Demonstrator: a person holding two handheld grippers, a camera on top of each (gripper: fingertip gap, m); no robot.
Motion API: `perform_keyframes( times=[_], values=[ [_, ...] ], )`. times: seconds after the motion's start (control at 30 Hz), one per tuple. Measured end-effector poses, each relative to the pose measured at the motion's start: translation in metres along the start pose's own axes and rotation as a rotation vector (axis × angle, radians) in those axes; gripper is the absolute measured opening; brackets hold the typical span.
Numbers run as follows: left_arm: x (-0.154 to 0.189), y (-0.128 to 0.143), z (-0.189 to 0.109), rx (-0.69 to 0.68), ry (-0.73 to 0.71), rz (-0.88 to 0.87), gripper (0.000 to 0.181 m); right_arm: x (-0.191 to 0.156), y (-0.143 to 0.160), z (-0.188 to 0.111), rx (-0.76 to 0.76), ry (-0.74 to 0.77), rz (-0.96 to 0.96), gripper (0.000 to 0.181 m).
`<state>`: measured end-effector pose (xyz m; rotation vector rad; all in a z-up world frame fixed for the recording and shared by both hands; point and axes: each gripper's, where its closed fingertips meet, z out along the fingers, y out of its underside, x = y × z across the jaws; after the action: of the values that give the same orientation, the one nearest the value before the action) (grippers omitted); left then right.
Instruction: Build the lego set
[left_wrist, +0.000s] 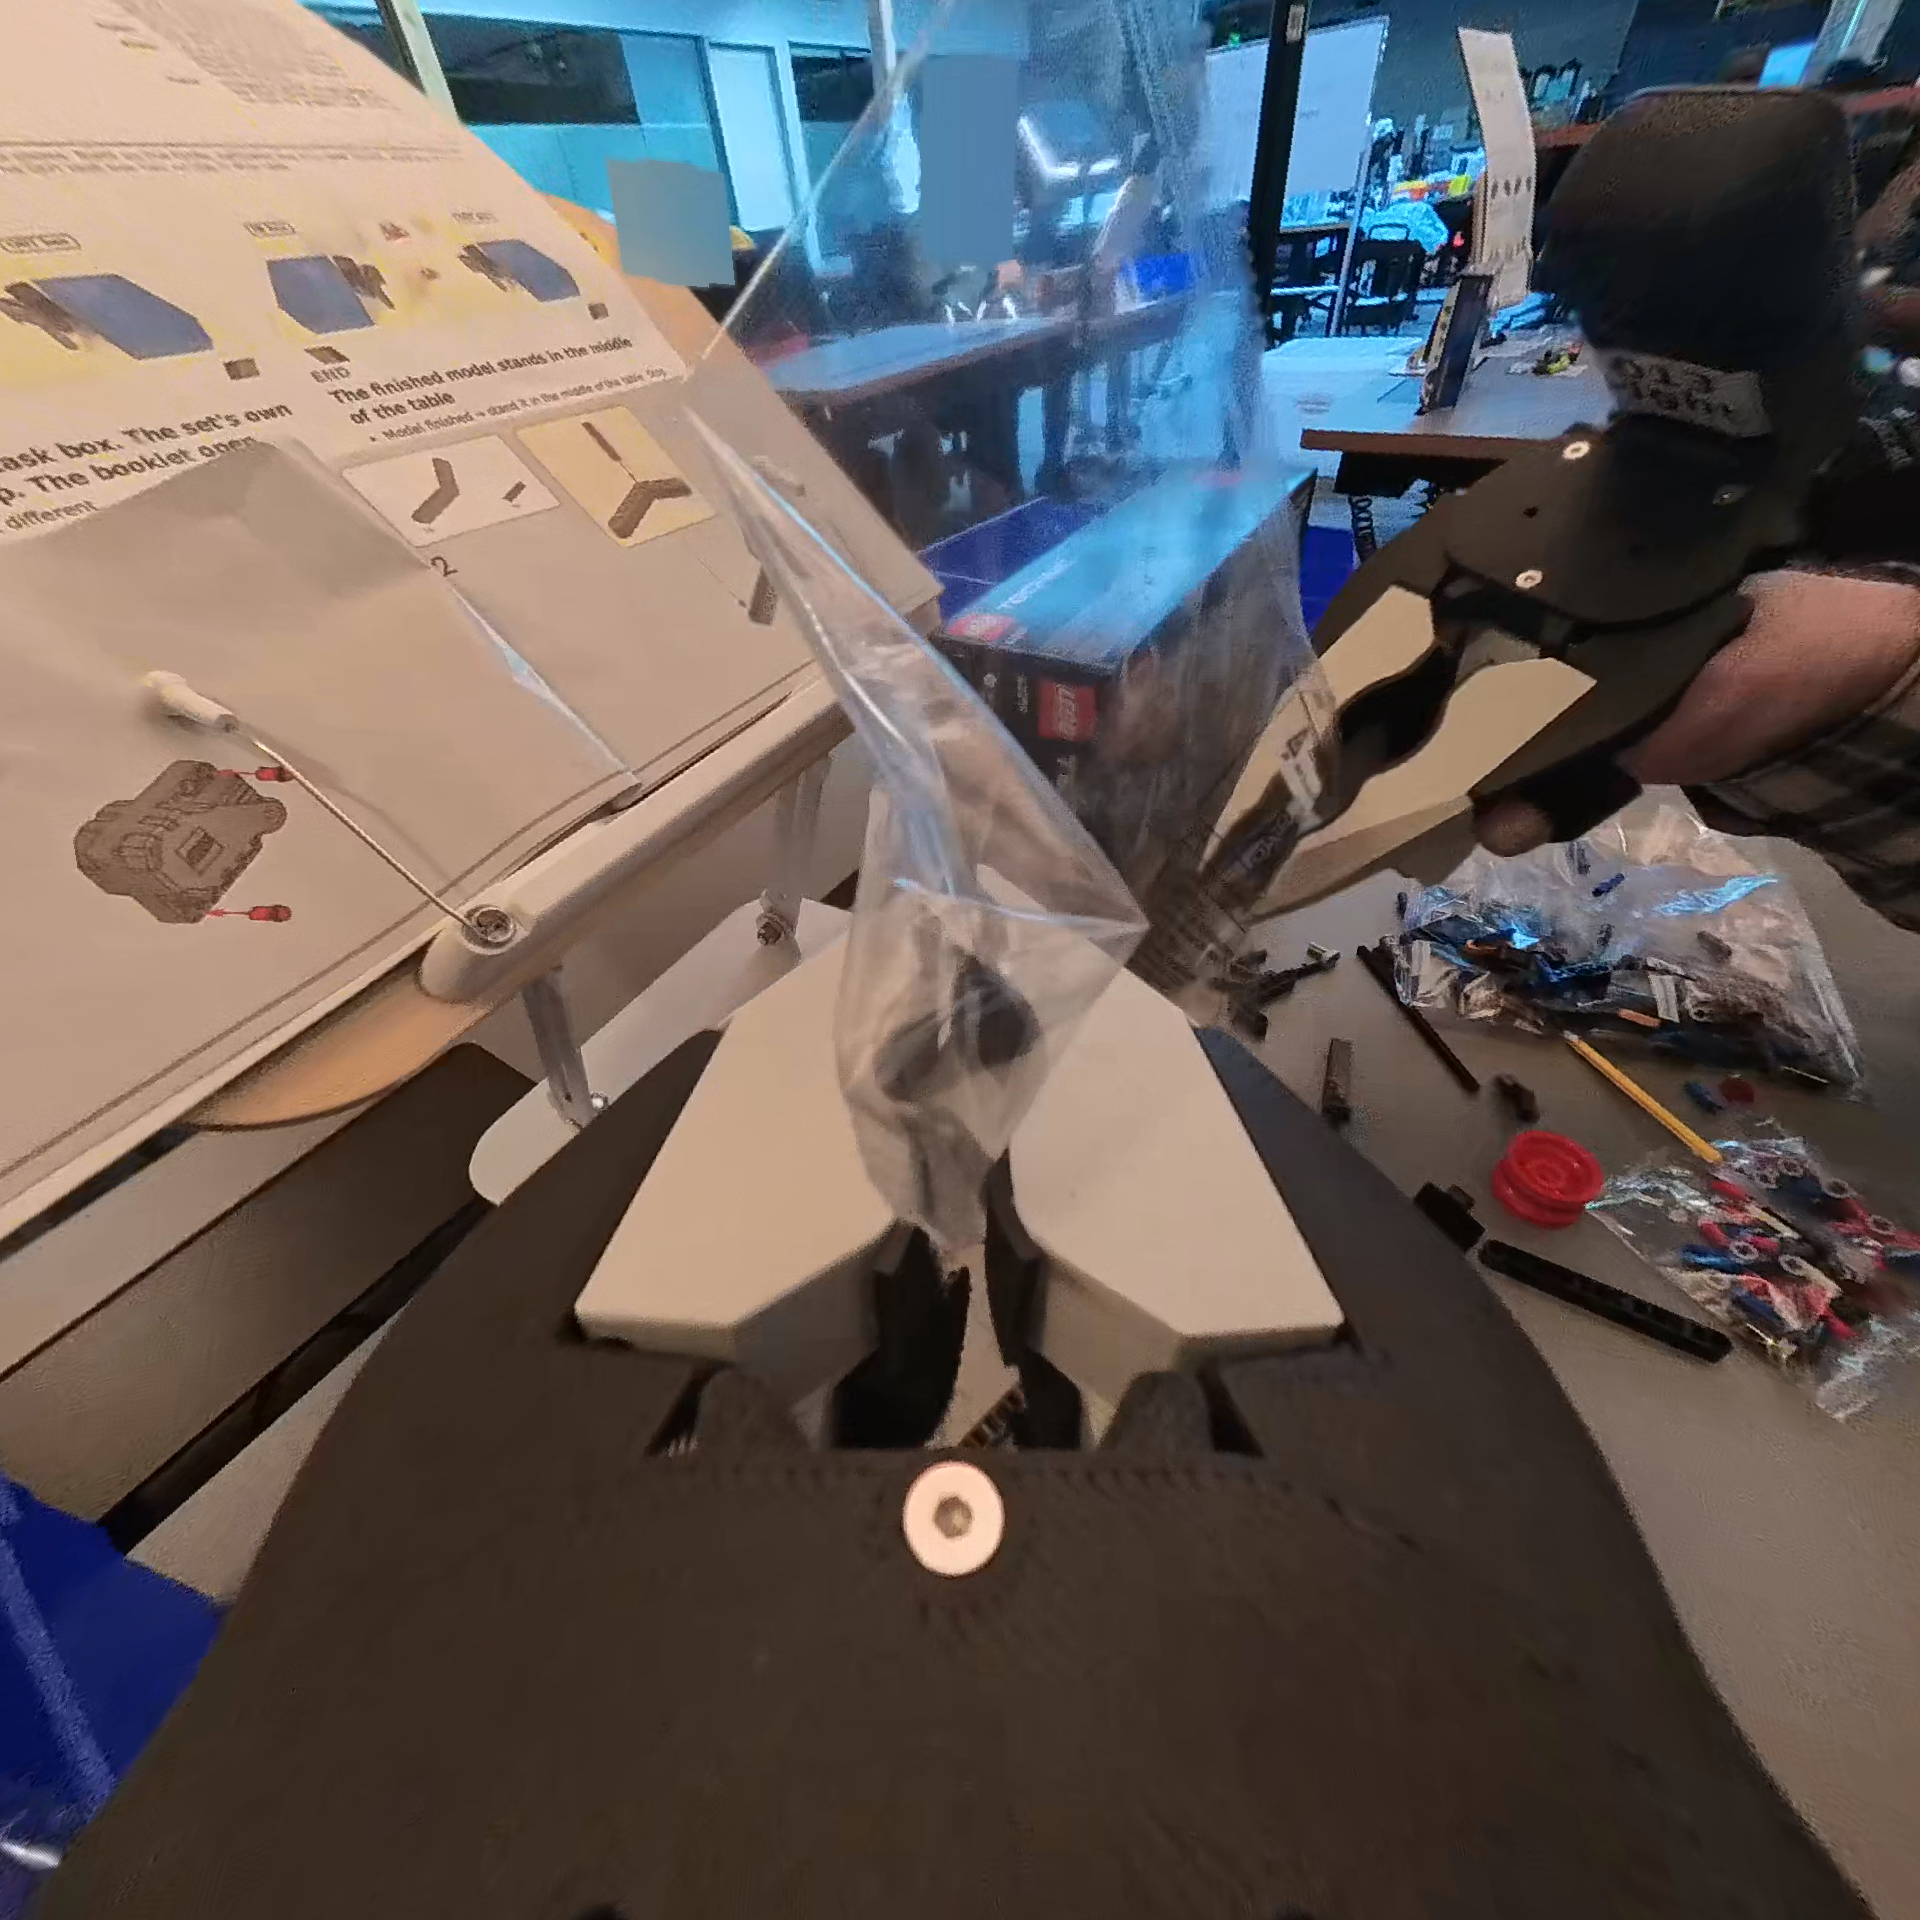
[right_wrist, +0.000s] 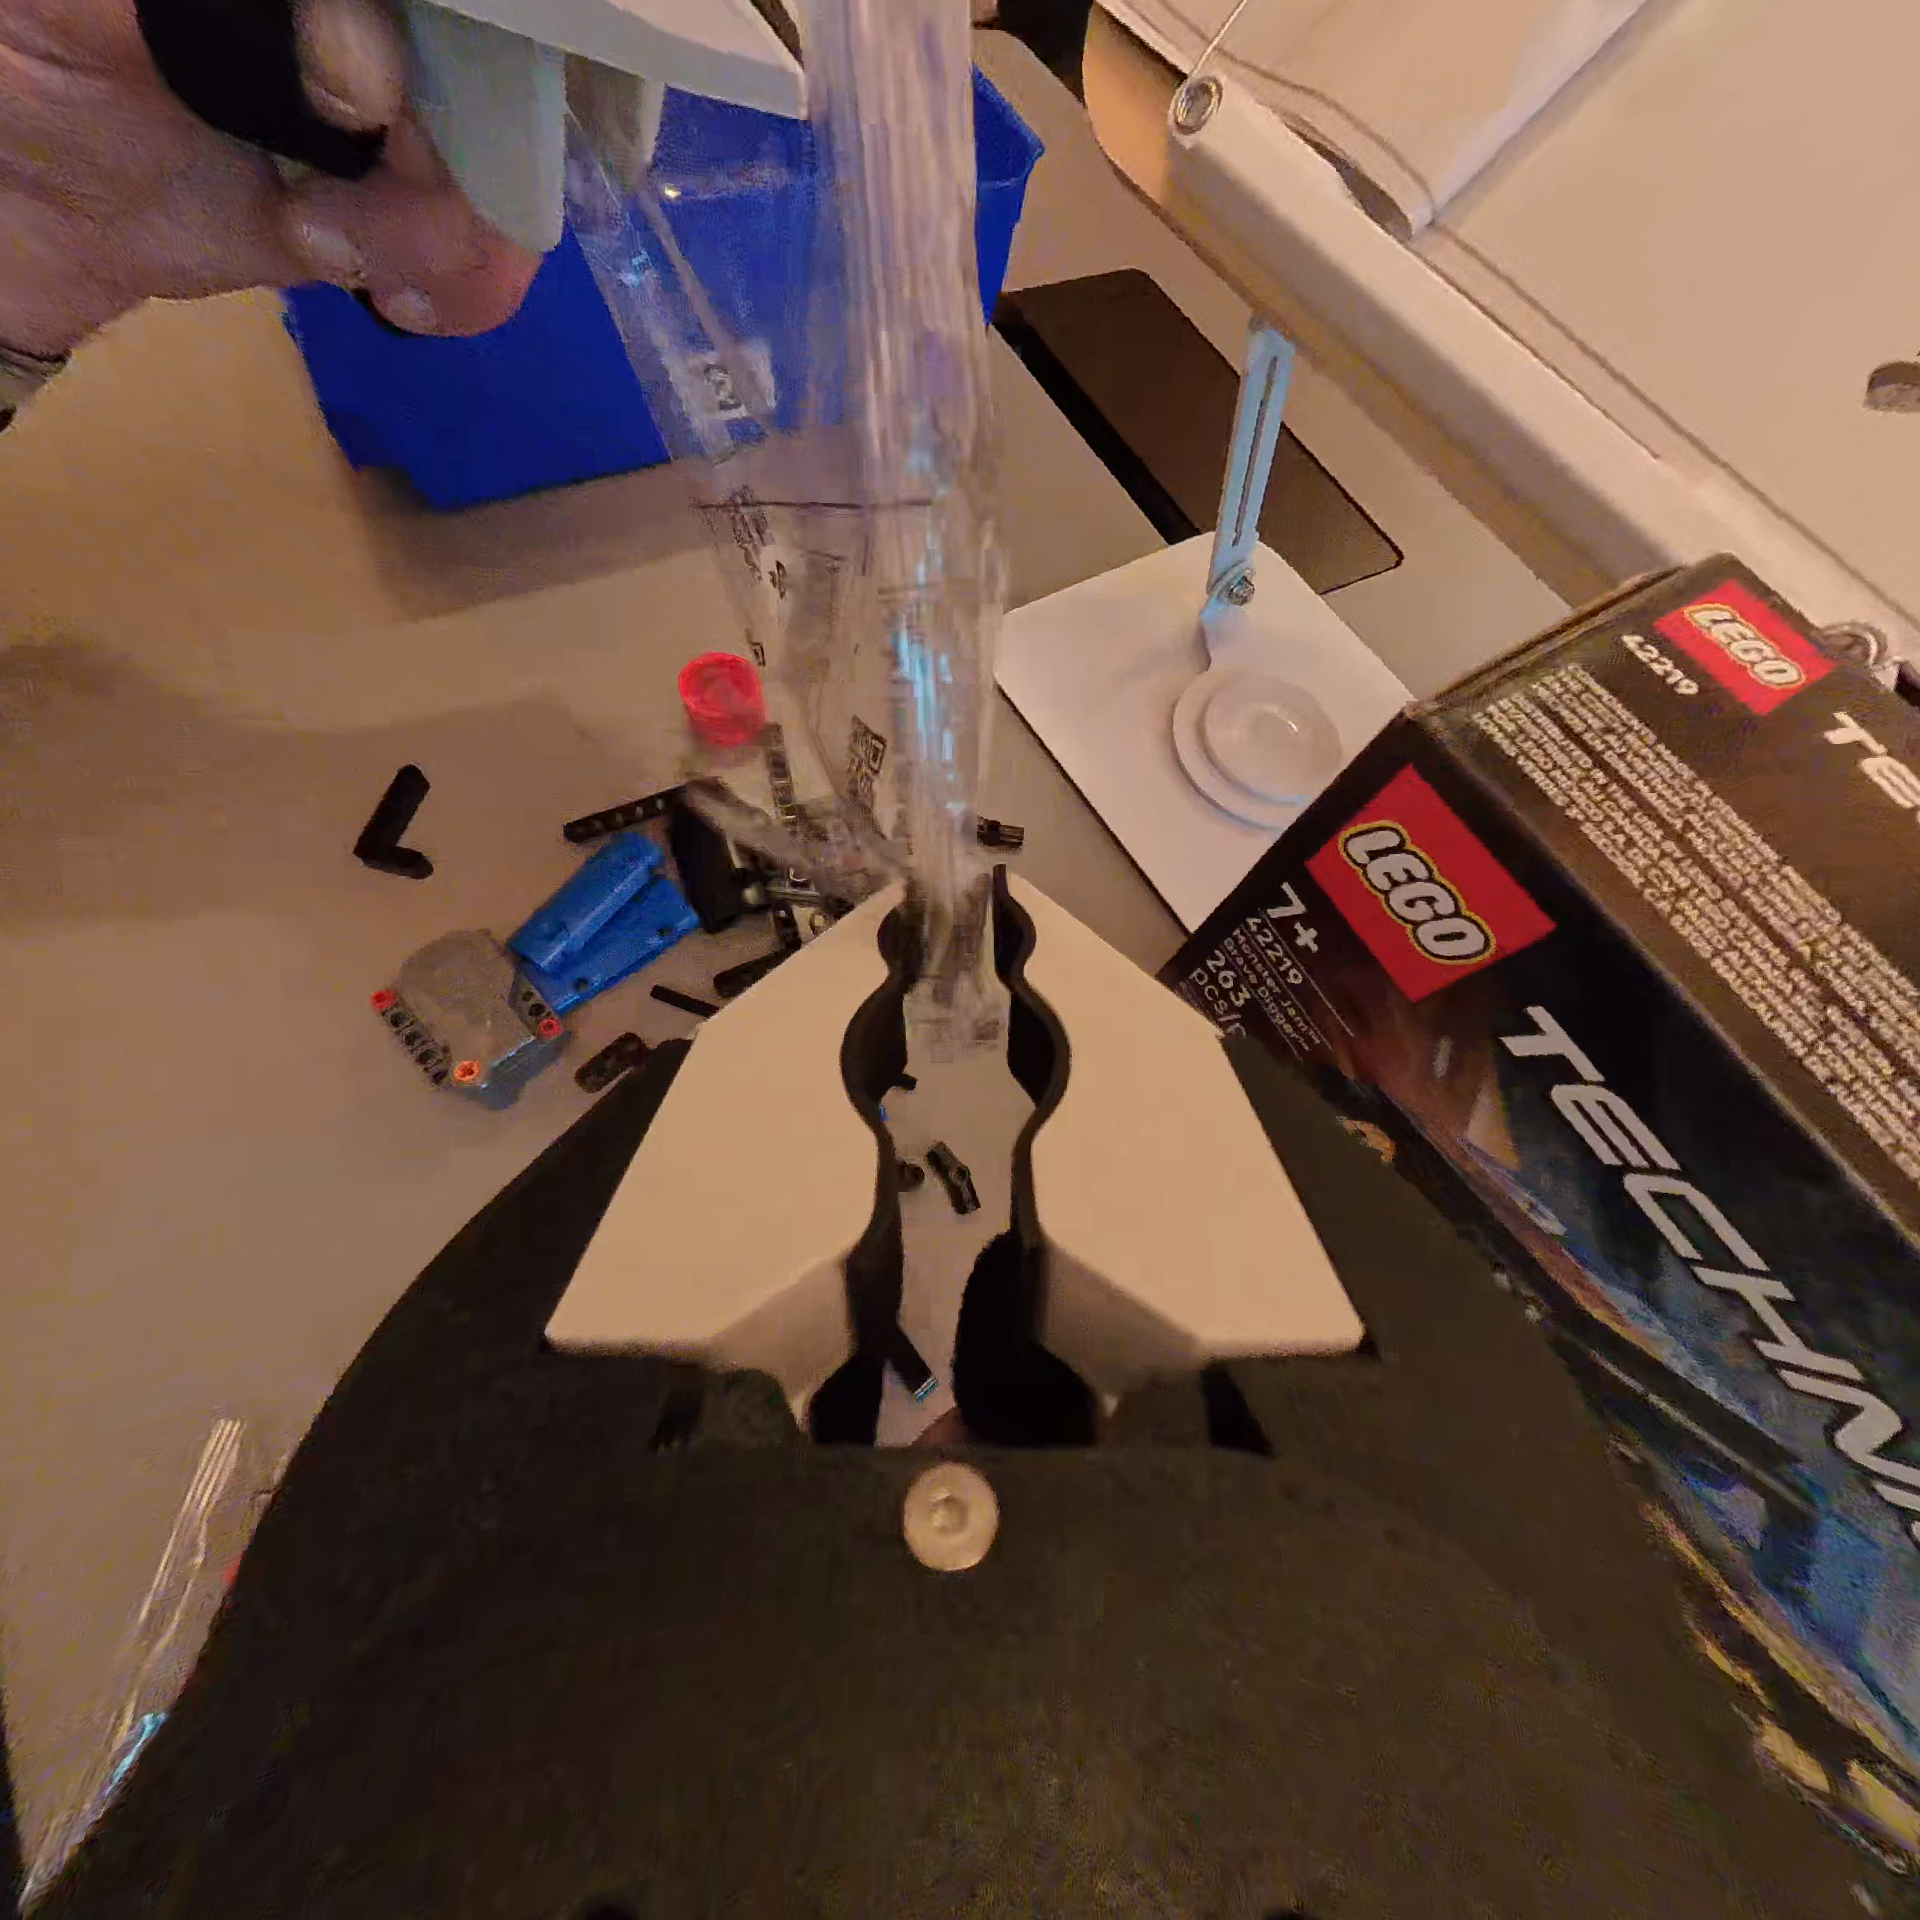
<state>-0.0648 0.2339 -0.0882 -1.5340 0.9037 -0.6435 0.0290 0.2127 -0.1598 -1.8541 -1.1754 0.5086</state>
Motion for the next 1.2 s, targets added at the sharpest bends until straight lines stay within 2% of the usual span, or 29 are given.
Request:
perform_keyframes(
  times=[0.07,0.13,0.27,0.4,0.47,0.5,0.57,0.67,0.73,0.77,0.8,0.87,0.97,1.13,1.17,1.2],
  values=[
    [0.001,-0.003,-0.003,-0.023,0.014,-0.008,0.0,-0.004,0.001,-0.003,0.014,-0.043,0.035,0.027],
    [0.002,-0.005,-0.005,-0.047,0.021,-0.006,0.0,-0.003,0.003,-0.007,0.015,-0.033,0.031,0.031],
    [0.011,-0.014,-0.01,-0.047,0.066,-0.049,0.0,-0.008,0.002,-0.022,0.052,-0.05,0.022,0.053],
    [0.047,-0.018,-0.005,-0.081,0.191,-0.014,0.0,-0.015,-0.027,-0.044,0.199,0.039,-0.097,0.057],
    [0.063,-0.018,0.004,-0.106,0.215,0.023,0.0,-0.025,-0.038,-0.047,0.226,0.002,-0.09,0.054],
    [0.068,-0.019,0.008,-0.113,0.221,0.038,0.0,-0.028,-0.04,-0.047,0.228,-0.015,-0.089,0.047],
    [0.075,-0.02,0.014,-0.112,0.224,0.075,0.0,-0.026,-0.037,-0.046,0.219,-0.01,-0.112,0.017],
    [0.075,-0.018,0.019,-0.108,0.221,0.077,0.0,-0.025,-0.032,-0.046,0.197,-0.028,-0.101,0.003],
    [0.074,-0.019,0.02,-0.073,0.22,0.064,0.004,-0.023,-0.031,-0.049,0.211,-0.017,-0.09,0.0],
    [0.073,-0.02,0.02,-0.045,0.225,0.052,0.014,-0.023,-0.033,-0.051,0.233,-0.029,-0.068,0.0],
    [0.074,-0.017,0.02,-0.034,0.243,0.039,0.032,-0.022,-0.035,-0.055,0.266,-0.043,-0.038,0.0],
    [0.068,-0.006,0.018,-0.029,0.254,0.001,0.052,-0.016,-0.038,-0.064,0.336,-0.057,0.025,0.0],
    [0.053,0.017,0.016,-0.025,0.268,-0.146,0.069,-0.013,-0.043,-0.079,0.442,-0.101,0.099,0.0],
    [0.064,0.063,0.034,-0.133,0.308,-0.126,0.064,-0.016,-0.05,-0.097,0.574,-0.212,0.173,0.0],
    [0.067,0.066,0.038,-0.136,0.327,-0.125,0.052,-0.015,-0.05,-0.098,0.588,-0.218,0.182,0.0],
    [0.07,0.065,0.04,-0.118,0.347,-0.115,0.031,-0.013,-0.049,-0.099,0.602,-0.227,0.195,0.0]
  ],
)
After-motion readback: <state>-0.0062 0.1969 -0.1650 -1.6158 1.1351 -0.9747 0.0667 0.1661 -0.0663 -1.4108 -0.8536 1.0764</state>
